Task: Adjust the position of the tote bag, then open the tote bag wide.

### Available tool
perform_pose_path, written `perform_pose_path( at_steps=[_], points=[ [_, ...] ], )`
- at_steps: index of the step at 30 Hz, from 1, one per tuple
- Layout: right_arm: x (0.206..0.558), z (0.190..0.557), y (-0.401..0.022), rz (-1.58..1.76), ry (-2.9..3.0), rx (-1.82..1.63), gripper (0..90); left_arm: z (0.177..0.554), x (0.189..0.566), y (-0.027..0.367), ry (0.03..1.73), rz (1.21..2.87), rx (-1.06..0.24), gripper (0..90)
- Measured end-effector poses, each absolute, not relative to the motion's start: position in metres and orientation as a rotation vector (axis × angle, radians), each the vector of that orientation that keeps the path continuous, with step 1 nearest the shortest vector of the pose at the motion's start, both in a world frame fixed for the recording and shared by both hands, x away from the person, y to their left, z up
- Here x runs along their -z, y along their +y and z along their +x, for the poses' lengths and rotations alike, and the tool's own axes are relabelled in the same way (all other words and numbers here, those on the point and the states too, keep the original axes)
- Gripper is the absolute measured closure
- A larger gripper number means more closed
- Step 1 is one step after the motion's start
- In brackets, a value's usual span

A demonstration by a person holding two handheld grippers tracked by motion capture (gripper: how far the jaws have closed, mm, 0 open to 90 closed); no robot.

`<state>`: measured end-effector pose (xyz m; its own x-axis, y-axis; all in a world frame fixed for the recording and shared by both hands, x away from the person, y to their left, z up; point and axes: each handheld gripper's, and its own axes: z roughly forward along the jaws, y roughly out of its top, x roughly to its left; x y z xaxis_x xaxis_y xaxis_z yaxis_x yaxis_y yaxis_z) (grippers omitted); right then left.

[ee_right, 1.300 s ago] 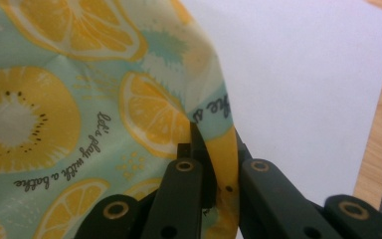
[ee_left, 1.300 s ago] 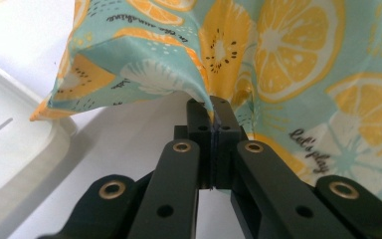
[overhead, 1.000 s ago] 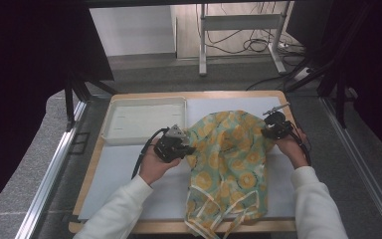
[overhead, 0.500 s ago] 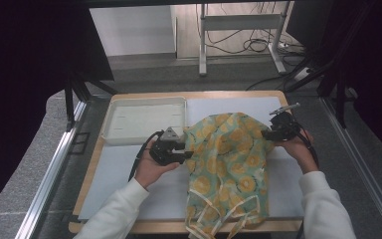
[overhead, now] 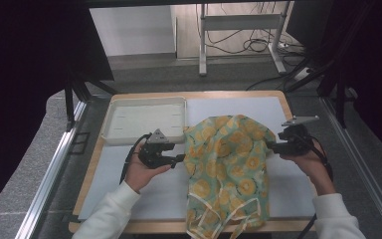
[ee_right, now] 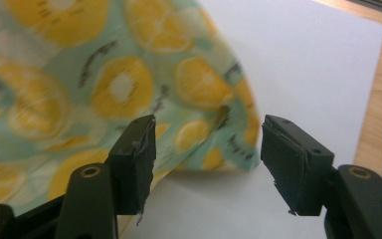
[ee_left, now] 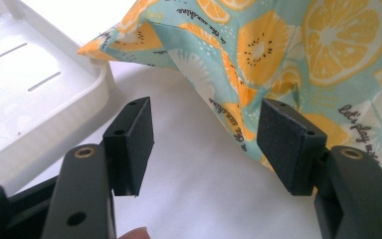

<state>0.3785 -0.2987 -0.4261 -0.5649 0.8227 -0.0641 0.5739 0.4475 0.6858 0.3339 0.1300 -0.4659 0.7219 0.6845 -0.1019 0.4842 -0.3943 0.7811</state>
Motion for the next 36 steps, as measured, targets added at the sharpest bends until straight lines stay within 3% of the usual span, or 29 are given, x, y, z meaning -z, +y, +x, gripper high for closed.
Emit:
perform_pose_path(
  at_steps=[21,36],
  points=[
    [0.450,0.330,-0.296,1.179,2.378,-0.899,37.0,0.322,0.474,0.127,0.865,2.111,-0.306,38.1],
    [0.445,0.304,-0.287,1.136,2.370,-0.942,37.3,0.318,0.477,0.130,0.866,2.114,-0.310,37.7]
  ],
)
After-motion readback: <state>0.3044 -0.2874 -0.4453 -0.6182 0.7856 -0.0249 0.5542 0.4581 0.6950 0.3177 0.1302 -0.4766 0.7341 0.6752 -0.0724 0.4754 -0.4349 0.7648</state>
